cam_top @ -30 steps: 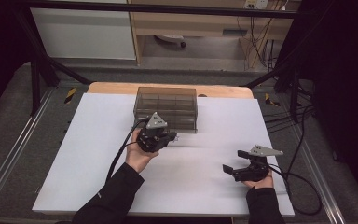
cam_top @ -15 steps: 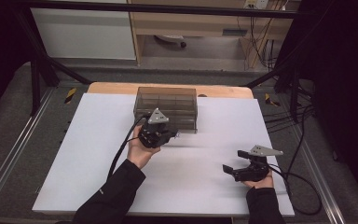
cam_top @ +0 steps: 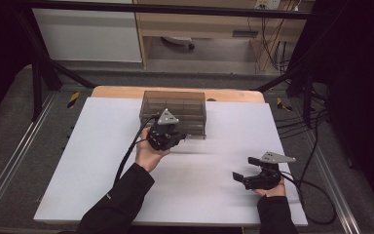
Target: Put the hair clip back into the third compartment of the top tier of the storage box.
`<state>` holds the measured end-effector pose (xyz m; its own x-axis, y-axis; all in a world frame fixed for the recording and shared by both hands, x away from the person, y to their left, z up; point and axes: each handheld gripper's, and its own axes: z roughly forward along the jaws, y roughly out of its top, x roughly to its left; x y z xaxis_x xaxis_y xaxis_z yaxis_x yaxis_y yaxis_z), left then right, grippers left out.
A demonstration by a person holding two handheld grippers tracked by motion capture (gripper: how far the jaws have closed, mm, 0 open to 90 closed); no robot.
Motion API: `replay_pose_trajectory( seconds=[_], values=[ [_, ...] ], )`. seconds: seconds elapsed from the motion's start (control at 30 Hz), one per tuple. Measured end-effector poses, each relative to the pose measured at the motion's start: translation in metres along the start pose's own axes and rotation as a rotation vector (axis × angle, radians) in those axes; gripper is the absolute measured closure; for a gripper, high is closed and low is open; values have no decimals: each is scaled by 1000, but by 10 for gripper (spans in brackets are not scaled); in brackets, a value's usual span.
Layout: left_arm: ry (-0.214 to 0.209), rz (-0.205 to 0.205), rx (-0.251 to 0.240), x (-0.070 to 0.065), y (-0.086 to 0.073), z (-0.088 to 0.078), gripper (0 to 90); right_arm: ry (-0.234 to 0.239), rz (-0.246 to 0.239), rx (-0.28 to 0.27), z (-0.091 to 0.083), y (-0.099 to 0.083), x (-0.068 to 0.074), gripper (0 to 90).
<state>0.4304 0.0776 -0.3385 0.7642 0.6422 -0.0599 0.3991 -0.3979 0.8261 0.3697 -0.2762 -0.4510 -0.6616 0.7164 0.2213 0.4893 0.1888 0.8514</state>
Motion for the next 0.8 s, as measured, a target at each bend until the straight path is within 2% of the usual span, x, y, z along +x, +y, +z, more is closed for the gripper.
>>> replay_pose_trajectory(
  seconds=[0.8],
  values=[
    [8,7,-2,1,19,12,900,0,2,-2,-1,0,0,3]
  ],
)
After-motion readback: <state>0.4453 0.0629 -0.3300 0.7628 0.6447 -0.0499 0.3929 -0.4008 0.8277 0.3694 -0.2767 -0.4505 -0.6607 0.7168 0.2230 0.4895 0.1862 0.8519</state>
